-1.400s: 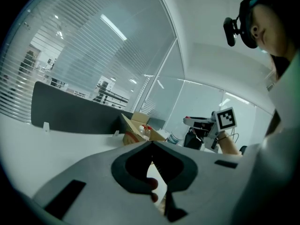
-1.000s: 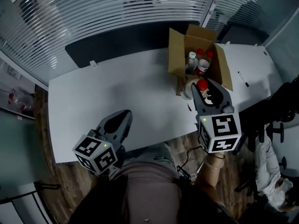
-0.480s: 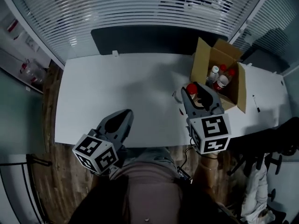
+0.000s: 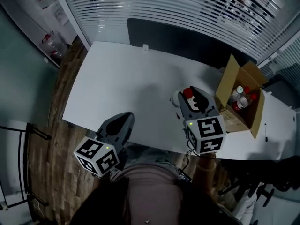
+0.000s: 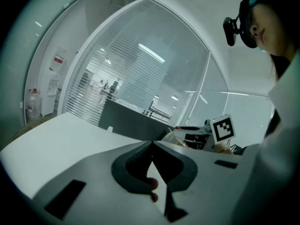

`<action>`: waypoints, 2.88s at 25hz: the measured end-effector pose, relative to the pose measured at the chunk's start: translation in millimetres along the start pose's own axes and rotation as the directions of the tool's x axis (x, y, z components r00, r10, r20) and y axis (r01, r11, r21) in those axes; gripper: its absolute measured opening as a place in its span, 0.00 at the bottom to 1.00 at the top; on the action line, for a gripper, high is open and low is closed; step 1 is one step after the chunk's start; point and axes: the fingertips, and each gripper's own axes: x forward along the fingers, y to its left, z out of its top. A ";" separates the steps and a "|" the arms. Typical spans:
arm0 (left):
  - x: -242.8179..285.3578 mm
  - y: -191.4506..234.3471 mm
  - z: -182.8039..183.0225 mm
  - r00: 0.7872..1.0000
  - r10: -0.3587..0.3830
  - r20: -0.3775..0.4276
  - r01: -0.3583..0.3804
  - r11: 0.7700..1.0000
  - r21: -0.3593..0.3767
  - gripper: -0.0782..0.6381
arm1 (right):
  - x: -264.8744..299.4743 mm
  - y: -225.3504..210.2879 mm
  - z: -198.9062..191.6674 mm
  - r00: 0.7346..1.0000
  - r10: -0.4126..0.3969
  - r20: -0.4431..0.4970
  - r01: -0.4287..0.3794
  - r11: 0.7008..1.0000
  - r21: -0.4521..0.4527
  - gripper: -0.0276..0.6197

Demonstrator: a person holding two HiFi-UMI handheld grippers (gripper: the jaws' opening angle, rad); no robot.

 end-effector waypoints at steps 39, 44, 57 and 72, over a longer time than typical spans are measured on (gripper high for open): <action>-108.8 137.2 10.6 0.907 0.408 0.101 -0.392 0.908 -0.149 0.12 | 166.4 192.4 10.9 0.899 0.432 -0.073 -0.438 0.886 -0.153 0.31; -107.7 147.8 13.5 0.903 0.420 0.088 -0.404 0.902 -0.154 0.12 | 178.8 197.4 5.9 0.894 0.438 -0.094 -0.448 0.881 -0.154 0.31; -95.8 164.3 14.2 0.921 0.384 0.068 -0.371 0.917 -0.149 0.12 | 192.5 205.3 3.7 0.888 0.447 -0.111 -0.459 0.877 -0.139 0.31; -81.4 164.7 15.3 0.940 0.337 0.061 -0.326 0.935 -0.139 0.12 | 192.6 204.4 1.0 0.882 0.456 -0.115 -0.468 0.877 -0.109 0.31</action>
